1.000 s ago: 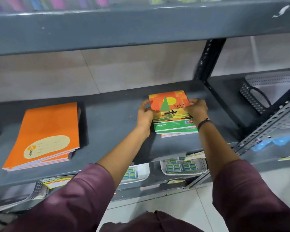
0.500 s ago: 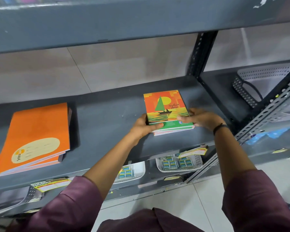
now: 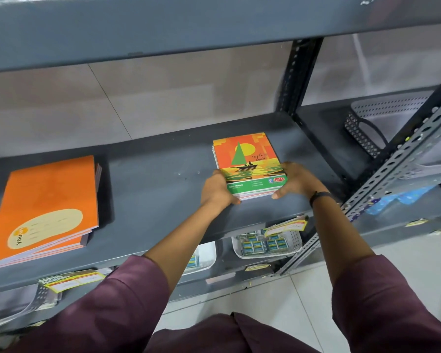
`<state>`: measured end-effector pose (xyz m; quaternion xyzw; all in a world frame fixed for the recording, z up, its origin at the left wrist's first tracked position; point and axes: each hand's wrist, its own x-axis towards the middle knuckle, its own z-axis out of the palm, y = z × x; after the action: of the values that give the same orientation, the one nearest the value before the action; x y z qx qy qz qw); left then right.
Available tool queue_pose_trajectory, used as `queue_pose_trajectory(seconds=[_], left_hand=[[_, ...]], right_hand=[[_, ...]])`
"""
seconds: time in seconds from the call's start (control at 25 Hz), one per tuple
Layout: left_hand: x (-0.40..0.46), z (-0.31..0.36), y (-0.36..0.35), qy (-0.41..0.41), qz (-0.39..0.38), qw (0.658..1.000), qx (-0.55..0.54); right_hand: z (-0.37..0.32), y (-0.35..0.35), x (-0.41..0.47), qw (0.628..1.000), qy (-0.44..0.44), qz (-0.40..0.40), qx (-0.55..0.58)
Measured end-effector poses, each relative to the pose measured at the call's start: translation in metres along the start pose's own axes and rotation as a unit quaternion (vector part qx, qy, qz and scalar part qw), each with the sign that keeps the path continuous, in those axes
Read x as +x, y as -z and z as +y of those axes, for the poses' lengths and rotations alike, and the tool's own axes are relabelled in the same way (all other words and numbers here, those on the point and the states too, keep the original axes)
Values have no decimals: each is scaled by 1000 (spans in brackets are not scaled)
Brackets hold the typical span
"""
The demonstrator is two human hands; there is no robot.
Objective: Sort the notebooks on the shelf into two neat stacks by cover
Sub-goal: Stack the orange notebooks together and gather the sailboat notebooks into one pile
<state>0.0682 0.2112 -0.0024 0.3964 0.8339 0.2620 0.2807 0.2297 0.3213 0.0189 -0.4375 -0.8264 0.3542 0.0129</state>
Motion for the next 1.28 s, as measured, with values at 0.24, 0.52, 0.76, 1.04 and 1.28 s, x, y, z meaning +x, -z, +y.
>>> queue_pose_trajectory(seconds=[0.24,0.52,0.76,1.04,1.28], left_hand=[[-1,7,4,2,4,999,49],[-4,7,-3,8,17,999,51],[11,-9,14,15,-105,947,-304],[47,14,21,84,-119,878,-456],[57,15,19,91,-129,883,-442]], right_hand=[[8,1,9,998,-27,34,-49],[14,2,14,999,-25,20,-42],[27,16,6,944,-17,-91,315],[-11,10,53,915,-118,25,384],[6,-4,79,930,-135,43,340]])
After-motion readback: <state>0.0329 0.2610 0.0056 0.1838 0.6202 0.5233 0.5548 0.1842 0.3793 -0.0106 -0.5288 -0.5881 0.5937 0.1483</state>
